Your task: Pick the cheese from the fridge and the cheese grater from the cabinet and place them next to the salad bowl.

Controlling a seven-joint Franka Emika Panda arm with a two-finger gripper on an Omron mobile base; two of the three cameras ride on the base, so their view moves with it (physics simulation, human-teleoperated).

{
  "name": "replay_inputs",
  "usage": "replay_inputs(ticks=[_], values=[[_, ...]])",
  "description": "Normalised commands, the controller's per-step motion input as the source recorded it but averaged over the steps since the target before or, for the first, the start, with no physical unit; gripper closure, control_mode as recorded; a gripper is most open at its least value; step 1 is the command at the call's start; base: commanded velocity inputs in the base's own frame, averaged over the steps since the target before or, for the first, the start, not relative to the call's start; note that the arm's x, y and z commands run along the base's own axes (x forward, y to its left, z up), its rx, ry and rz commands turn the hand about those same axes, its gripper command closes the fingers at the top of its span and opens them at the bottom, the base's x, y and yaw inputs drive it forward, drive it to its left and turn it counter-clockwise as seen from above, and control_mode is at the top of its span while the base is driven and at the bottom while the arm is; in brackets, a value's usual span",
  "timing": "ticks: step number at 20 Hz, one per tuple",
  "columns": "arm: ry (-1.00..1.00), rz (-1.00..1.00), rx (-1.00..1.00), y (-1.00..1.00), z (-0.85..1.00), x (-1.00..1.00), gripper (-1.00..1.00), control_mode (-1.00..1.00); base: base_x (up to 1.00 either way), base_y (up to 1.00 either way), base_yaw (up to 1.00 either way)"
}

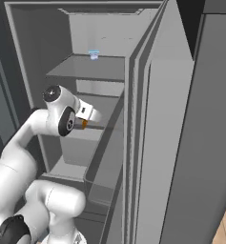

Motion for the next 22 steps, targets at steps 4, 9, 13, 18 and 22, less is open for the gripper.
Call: replay_inputs(ticks=[4,9,13,18,22], values=[[0.01,0.00,0.00,0.15,0.52,-0.35,1.00,-1.00,0.00,0.00,0.00],[0.00,0.00,0.00,0.07,0.63,-0.59,1.00,-1.00,0.00,0.00,0.00],[0.00,0.02,0.00,0.00,0.36,-0.73,1.00,-1.00,0.00,0.00,0.00],[0.00,0.09,0.00,0.04,0.21,-0.73,1.00,-1.00,0.00,0.00,0.00],[0.00,0.11,0.00,0.09,0.26,-0.74,1.00,-1.00,0.00,0.00,0.00]])
